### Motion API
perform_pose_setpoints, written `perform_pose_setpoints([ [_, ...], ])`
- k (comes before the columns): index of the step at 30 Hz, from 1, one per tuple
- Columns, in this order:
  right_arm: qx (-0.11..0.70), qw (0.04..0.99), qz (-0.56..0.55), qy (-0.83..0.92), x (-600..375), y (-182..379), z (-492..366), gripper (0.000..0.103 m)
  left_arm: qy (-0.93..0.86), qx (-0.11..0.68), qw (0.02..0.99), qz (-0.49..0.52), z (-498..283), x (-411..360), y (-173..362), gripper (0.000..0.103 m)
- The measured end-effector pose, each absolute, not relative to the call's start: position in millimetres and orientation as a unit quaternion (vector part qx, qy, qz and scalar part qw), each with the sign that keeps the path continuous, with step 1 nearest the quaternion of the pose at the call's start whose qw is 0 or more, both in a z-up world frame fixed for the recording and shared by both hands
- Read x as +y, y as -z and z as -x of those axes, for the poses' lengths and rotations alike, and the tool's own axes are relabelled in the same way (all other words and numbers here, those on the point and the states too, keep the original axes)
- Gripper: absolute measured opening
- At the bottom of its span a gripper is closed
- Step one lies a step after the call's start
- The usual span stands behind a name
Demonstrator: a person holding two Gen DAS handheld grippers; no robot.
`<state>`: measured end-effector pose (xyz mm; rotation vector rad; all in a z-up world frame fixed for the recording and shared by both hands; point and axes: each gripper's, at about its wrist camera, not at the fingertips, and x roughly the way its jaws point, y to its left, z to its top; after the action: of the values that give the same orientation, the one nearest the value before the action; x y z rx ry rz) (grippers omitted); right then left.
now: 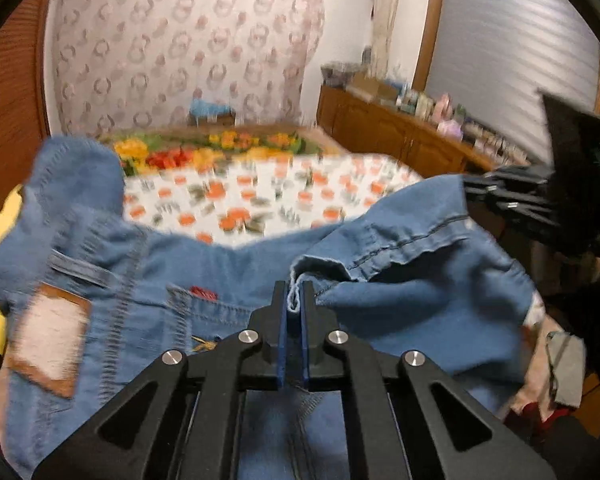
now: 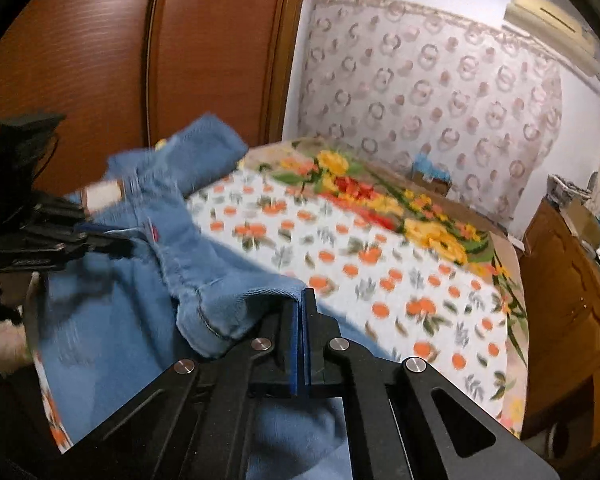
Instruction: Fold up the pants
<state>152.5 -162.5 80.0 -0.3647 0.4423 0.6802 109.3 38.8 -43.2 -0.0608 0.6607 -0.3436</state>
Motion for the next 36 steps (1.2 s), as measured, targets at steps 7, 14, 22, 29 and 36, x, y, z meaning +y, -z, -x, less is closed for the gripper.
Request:
perform_pose_setpoints([
  [7, 0.176, 0.901, 0.156, -0.366, -137, -120, -147, 0.001, 0.15, 0.264, 0.952, 0.045, -53, 77, -10, 0.006],
  [14, 0.165, 0.88, 0.17, -0.413, -75, -131, -146, 0.001, 0.1, 0.265, 0.958, 0.051, -21, 119, -10, 0.006],
  [22, 0.196, 0.854, 0.2, -0.439, -14, -114, -169, 0.001, 0.058, 0.317, 0.944, 0.07, -21, 151, 35, 0.006],
  [29, 0.254, 0.848, 0.214, -0.412, 1, -92, -187, 0.036, 0.034, 0.344, 0.936, 0.061, -25, 154, 53, 0.038],
  [36, 0.251, 0.864, 0.17, -0.402, -33, -102, -185, 0.06, 0.051, 0.314, 0.946, 0.062, -27, 149, 40, 0.042],
])
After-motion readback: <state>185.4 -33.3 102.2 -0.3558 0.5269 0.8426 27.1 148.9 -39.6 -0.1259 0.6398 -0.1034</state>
